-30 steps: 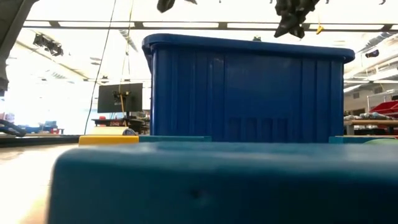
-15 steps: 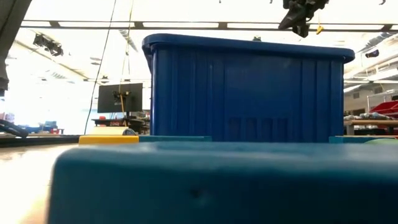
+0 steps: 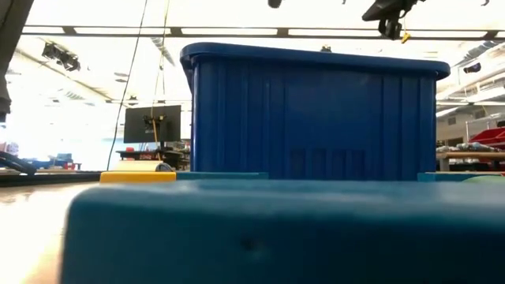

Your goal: Sort Items/Unsort Items

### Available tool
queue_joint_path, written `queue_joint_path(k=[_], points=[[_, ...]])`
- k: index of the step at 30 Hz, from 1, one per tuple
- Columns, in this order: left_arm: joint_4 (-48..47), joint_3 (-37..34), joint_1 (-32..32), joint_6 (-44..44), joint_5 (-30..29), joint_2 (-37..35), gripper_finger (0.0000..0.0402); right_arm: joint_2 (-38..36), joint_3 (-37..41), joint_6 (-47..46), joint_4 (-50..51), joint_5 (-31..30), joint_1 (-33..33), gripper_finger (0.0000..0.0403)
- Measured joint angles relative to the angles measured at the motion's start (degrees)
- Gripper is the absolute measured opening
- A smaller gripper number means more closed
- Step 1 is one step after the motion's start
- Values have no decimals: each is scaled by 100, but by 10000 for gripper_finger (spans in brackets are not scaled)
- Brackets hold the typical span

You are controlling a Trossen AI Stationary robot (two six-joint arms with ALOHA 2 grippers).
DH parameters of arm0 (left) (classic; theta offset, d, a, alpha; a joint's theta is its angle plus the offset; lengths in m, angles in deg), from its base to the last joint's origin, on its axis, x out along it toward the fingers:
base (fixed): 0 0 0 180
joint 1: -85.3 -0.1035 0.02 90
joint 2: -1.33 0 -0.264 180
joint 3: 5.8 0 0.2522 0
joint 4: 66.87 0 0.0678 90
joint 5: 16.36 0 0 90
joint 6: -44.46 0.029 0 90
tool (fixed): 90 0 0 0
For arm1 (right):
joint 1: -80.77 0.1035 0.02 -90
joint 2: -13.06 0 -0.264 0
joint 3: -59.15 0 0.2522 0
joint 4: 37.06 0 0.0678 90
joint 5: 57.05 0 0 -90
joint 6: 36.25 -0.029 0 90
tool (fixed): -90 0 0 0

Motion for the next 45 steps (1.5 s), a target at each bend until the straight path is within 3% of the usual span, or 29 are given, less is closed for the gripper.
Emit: queue_joint_path(k=[5, 8, 11, 16, 19, 22, 28, 32, 38, 45], points=[[-2065, -413, 67, 591, -594, -731, 0, -280, 64, -231, 208, -398, 143, 0], [-2604, -905, 114, 602, -809, -1173, 0, -359, 66, -357, 428, -701, 372, 0], [-2439, -1696, 269, 365, -909, -1683, 1, -444, 66, -689, 437, -843, 795, 0], [-1156, -3121, 573, -238, -1233, -2613, 1, -541, 66, -1585, 392, -1617, 1916, 0], [-809, -3589, 795, -415, -1444, -3030, 1, -564, 66, -2171, 367, -2124, 2814, 0], [-1042, -3766, 1069, -380, -1477, -3302, 1, -515, 64, -2744, 214, -2638, 3770, 0], [-1808, -3787, 1711, 119, -1518, -3305, 1, -8, 64, -3461, 251, -3503, 5353, 0], [-2252, -3798, 1963, 445, -1973, -3059, 1, 571, 64, -3678, 218, -4255, 6000, 0], [-2201, -3792, 2290, 586, -2139, -2750, 1, 1487, 64, -3829, 190, -4133, 6250, 0], [-2455, -3794, 2432, 367, -3322, -2380, 1, 2359, 64, -3967, -237, -4288, 6113, 0]])
